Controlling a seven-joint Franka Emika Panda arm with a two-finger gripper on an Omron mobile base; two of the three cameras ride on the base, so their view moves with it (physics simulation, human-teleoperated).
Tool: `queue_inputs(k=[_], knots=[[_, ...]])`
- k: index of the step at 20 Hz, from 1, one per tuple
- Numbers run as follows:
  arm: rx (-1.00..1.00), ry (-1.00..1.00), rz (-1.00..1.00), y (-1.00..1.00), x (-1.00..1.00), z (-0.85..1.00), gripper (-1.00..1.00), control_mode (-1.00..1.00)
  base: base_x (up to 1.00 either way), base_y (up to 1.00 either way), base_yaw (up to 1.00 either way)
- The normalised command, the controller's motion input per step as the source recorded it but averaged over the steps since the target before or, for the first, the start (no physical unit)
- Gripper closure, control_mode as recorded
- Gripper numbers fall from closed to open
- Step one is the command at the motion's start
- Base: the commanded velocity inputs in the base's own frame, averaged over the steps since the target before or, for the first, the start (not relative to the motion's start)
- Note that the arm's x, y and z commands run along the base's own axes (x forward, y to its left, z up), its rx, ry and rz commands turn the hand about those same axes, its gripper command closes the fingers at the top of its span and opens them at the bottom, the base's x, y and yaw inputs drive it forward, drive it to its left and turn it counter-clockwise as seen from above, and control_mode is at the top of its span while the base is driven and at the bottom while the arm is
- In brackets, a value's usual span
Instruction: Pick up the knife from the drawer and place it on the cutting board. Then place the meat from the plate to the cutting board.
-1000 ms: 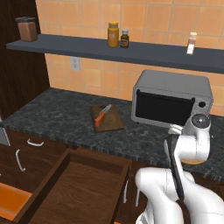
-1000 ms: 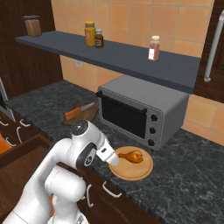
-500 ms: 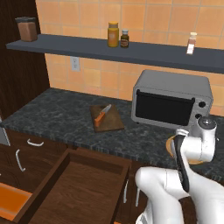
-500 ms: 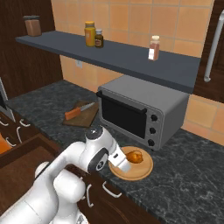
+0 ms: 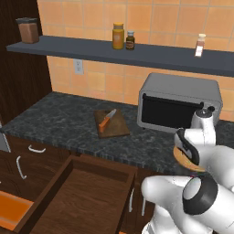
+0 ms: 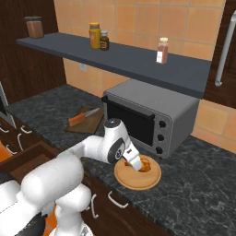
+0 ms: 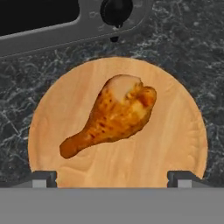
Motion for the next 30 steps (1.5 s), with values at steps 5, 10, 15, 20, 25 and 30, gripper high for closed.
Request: queue_inputs(k=[5, 10, 15, 20, 25, 30], knots=[[0.03, -0.02, -0.07, -0.2, 0.2, -0.41, -1.0, -1.0, 0.0, 0.0, 0.0], [0.0, 0.0, -0.07, 0.0, 0.17, -0.5, -1.0, -1.0, 0.0, 0.0, 0.0], [0.0, 0.0, -0.07, 0.0, 0.21, -0.42, -1.0, -1.0, 0.0, 0.0, 0.0], [0.0, 0.0, -0.07, 0.0, 0.17, -0.36, -1.0, -1.0, 0.0, 0.0, 0.0], [0.0, -0.02, -0.01, 0.01, -0.01, -0.61, 1.0, -1.0, 0.0, 0.0, 0.0], [0.0, -0.03, 0.0, 0.15, -0.02, -0.03, 1.0, -1.0, 0.0, 0.0, 0.0]])
